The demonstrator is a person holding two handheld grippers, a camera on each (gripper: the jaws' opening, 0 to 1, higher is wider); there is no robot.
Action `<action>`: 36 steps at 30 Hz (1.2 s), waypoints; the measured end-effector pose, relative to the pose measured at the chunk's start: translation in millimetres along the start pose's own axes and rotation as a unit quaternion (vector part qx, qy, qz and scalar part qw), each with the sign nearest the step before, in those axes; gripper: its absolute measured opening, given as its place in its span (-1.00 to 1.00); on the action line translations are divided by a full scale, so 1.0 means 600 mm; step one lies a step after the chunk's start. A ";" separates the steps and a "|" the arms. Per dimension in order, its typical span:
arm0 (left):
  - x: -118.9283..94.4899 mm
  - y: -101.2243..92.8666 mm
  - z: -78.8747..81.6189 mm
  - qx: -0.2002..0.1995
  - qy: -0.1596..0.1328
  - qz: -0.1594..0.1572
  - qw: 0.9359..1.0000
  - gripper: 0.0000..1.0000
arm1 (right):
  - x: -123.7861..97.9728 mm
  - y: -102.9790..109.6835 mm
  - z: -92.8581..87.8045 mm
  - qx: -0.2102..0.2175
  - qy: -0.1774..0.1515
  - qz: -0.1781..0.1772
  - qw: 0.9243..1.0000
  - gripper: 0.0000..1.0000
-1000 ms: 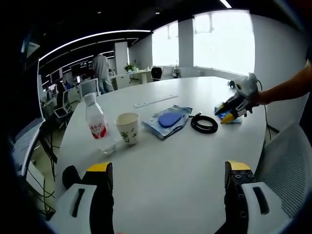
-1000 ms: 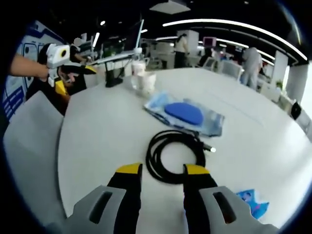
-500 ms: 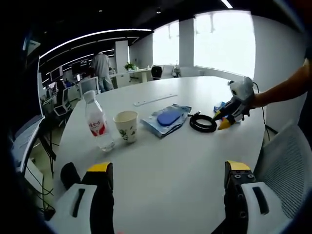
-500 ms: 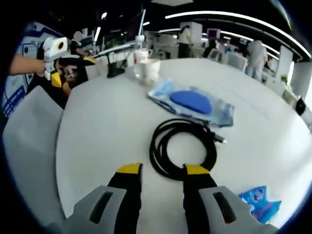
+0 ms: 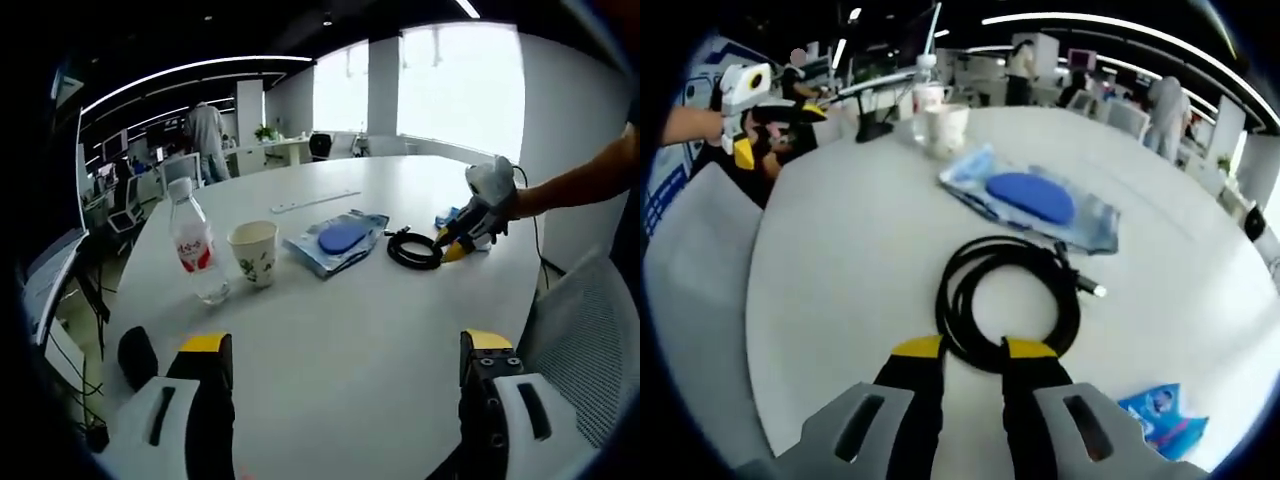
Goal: Arrange the tabletop items into an orderly group along one side of the table until the central work area is clear of visible clutter.
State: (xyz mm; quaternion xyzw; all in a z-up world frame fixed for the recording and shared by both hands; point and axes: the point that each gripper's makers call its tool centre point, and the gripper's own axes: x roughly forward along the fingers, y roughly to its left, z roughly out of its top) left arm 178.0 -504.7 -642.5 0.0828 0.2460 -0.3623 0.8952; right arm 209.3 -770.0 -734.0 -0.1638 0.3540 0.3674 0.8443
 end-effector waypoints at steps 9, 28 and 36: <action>0.003 0.001 0.005 0.004 -0.001 -0.005 1.000 0.85 | -0.007 0.007 -0.009 0.016 0.007 0.006 1.000 -0.66; 0.009 -0.004 0.010 0.003 -0.004 -0.014 1.000 0.85 | -0.015 0.023 -0.019 -0.085 0.049 0.043 0.994 -1.00; 0.003 0.004 0.015 0.001 -0.011 -0.006 1.000 0.84 | -0.030 0.034 -0.006 -0.121 0.030 0.041 0.991 -1.00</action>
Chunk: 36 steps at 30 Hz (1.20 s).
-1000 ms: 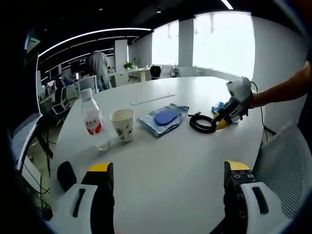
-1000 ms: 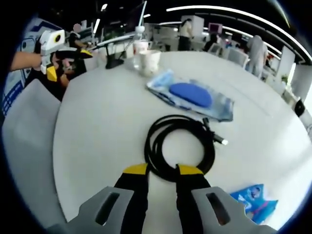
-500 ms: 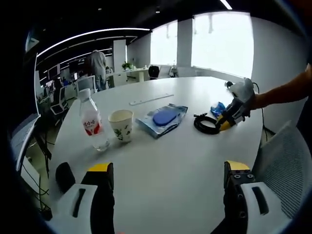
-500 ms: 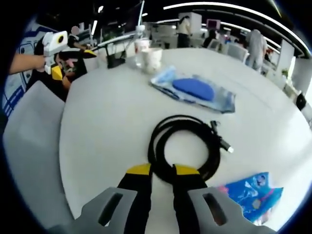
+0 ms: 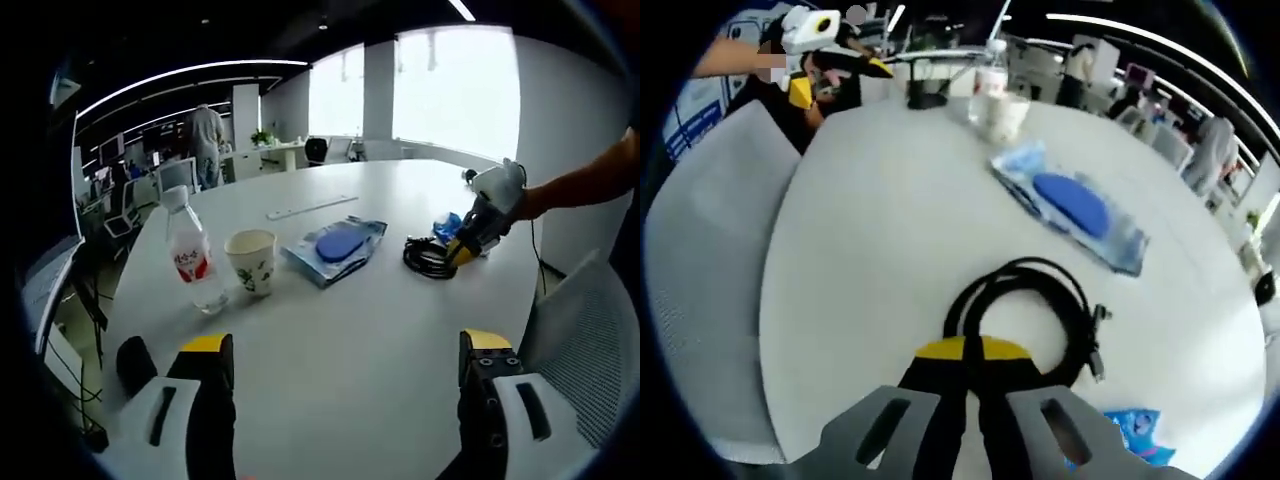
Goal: Arrange the tabletop items into an orderly group along one side of the table until the central work area is clear of visible clutter.
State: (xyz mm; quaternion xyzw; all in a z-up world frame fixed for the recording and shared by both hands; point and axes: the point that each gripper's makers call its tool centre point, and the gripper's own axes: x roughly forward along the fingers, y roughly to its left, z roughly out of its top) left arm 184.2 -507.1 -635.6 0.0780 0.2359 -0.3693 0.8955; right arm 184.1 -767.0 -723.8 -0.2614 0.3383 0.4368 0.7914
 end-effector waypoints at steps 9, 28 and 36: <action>0.003 0.001 0.002 -0.001 -0.003 0.001 1.000 0.83 | -0.035 -0.003 0.006 -0.025 -0.005 -0.014 1.000 -1.00; 0.022 -0.012 0.010 0.007 -0.001 -0.014 1.000 0.82 | -0.098 0.014 -0.005 -0.032 -0.014 -0.034 0.999 -1.00; 0.027 -0.019 0.013 0.010 -0.001 -0.019 1.000 0.82 | -0.095 0.034 -0.017 -0.036 -0.009 -0.024 0.999 -1.00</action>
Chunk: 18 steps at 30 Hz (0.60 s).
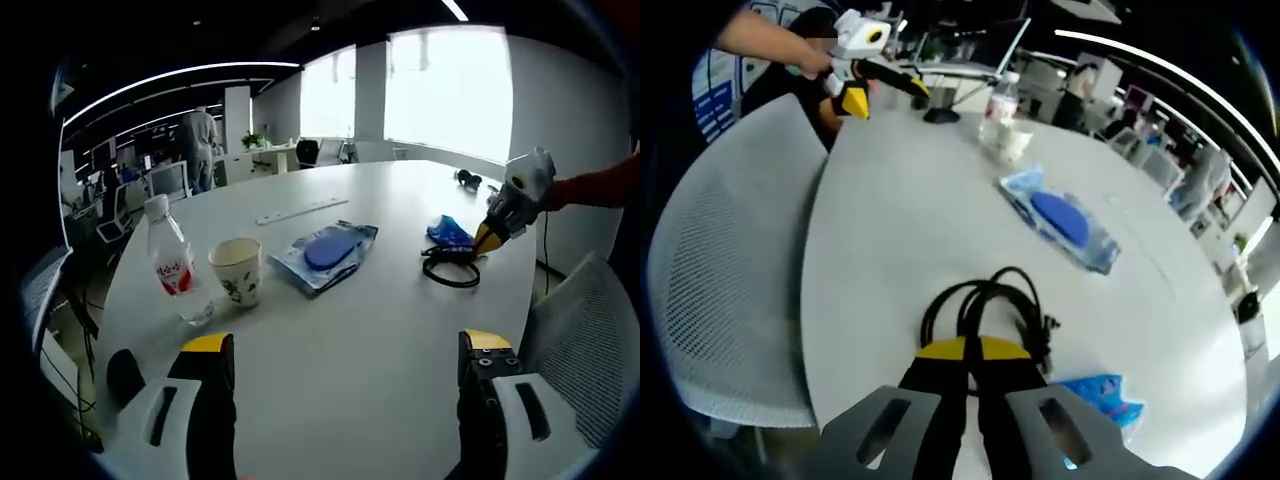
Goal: Arrange the tabletop items into an orderly group along one side of the table until the central work area is clear of visible clutter.
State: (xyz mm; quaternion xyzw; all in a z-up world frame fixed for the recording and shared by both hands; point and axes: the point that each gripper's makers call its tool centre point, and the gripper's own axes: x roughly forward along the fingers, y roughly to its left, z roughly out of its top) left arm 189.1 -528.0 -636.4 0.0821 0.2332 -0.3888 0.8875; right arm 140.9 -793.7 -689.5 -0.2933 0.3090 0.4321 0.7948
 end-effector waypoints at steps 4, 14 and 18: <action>0.002 -0.001 -0.001 0.000 0.001 -0.002 1.000 0.82 | 0.000 0.001 -0.003 0.009 -0.002 0.001 1.000 -1.00; 0.009 -0.006 0.004 0.000 0.001 -0.004 1.000 0.83 | 0.008 0.012 -0.010 0.025 -0.005 0.008 1.000 -1.00; 0.013 -0.010 0.003 0.000 0.002 -0.007 1.000 0.83 | 0.011 0.015 -0.012 0.035 -0.005 0.009 0.999 -1.00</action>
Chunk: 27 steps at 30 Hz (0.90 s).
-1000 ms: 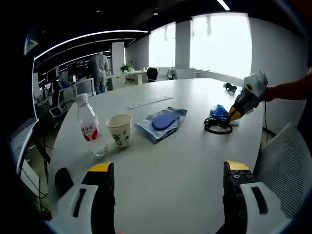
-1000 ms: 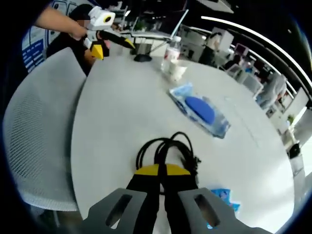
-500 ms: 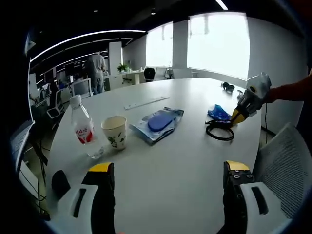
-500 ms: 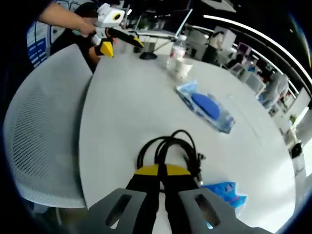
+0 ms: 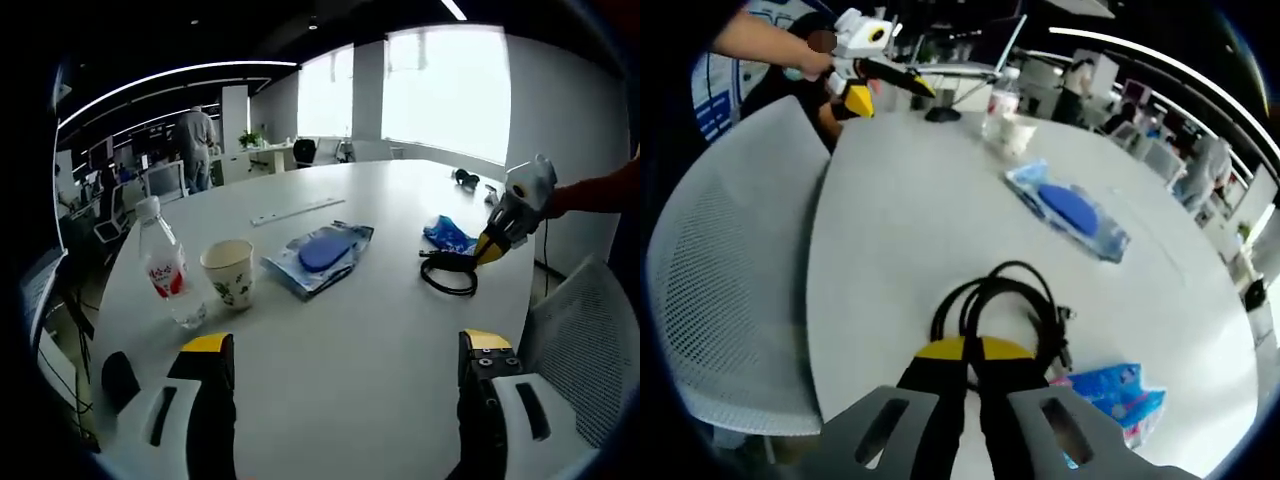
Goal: Arrange the tabletop items into an orderly group along one side of the table until the central work area is clear of visible clutter.
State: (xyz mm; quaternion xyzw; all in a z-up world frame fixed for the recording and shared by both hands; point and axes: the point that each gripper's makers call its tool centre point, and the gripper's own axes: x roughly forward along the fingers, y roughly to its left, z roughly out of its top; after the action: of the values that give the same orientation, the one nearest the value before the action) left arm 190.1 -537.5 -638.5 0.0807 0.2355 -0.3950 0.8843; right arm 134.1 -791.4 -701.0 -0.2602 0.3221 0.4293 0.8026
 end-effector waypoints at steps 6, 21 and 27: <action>0.000 -0.002 0.000 0.000 0.002 -0.001 1.000 0.83 | 0.004 0.004 -0.010 0.020 0.006 0.004 1.000 -0.99; 0.001 -0.001 0.005 -0.001 0.003 -0.002 1.000 0.84 | 0.003 0.004 0.000 0.057 -0.023 0.014 0.998 -0.66; 0.009 -0.004 0.006 -0.001 0.003 -0.004 1.000 0.84 | -0.005 -0.007 0.016 0.074 -0.052 0.005 0.996 -0.40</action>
State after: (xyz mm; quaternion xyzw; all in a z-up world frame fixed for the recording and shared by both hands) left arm 192.7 -543.5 -637.9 0.0802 0.2392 -0.3981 0.8820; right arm 139.1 -788.4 -691.8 -0.1758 0.3122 0.4218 0.8329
